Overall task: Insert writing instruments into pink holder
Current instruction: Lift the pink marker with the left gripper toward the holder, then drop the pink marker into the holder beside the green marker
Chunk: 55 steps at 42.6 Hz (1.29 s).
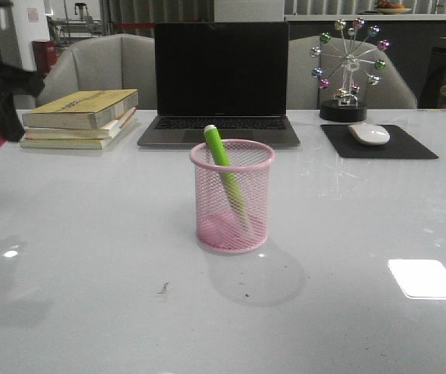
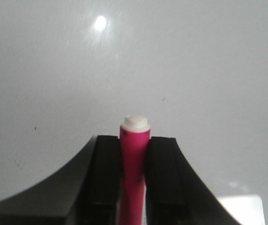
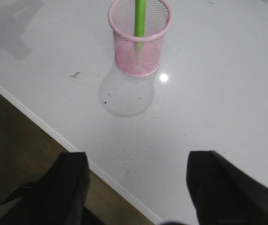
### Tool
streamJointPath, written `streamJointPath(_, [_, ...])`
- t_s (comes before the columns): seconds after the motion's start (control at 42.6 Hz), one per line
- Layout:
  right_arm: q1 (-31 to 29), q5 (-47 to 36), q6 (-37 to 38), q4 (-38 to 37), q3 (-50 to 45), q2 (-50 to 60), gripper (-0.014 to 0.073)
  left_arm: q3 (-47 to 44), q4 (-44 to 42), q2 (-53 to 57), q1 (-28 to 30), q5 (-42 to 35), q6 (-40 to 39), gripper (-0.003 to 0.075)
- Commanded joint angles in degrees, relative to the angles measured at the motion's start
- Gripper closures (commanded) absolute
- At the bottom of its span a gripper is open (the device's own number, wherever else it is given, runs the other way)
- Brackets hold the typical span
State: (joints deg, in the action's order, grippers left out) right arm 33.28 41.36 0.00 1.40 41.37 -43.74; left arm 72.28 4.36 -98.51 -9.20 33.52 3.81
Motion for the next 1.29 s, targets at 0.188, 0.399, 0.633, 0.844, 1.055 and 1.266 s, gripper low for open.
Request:
streamJointPath(0.188, [-0.18, -3.56, -0.52, 0.04, 1.6, 0.42, 0.0043, -17.46, 5.35, 22.27, -15.04, -40.4, 0.96, 0.0629])
streamJointPath(0.399, [-0.18, -3.5, -0.52, 0.04, 1.6, 0.42, 0.0043, -22.06, 5.49, 20.98, -28.89, -60.45, 0.24, 0.0629])
streamJointPath(0.633, [-0.18, -3.5, -0.52, 0.04, 1.6, 0.42, 0.0043, -22.06, 5.49, 9.74, -37.45, -78.86, 0.24, 0.0629])
streamJointPath(0.844, [-0.18, -3.5, -0.52, 0.04, 1.6, 0.42, 0.0043, -18.92, 5.49, -0.27, -38.3, -83.62, 0.24, 0.0629])
streamJointPath(1.055, [-0.18, -3.5, -0.52, 0.04, 1.6, 0.42, 0.0043, -16.42, 5.49, -5.94, -37.34, -83.62, 0.24, 0.0629])
streamJointPath(1.266, [-0.18, -3.5, -0.52, 0.04, 1.6, 0.42, 0.0043, -16.42, 5.49, -6.88, -36.84, -83.0, 0.24, 0.049])
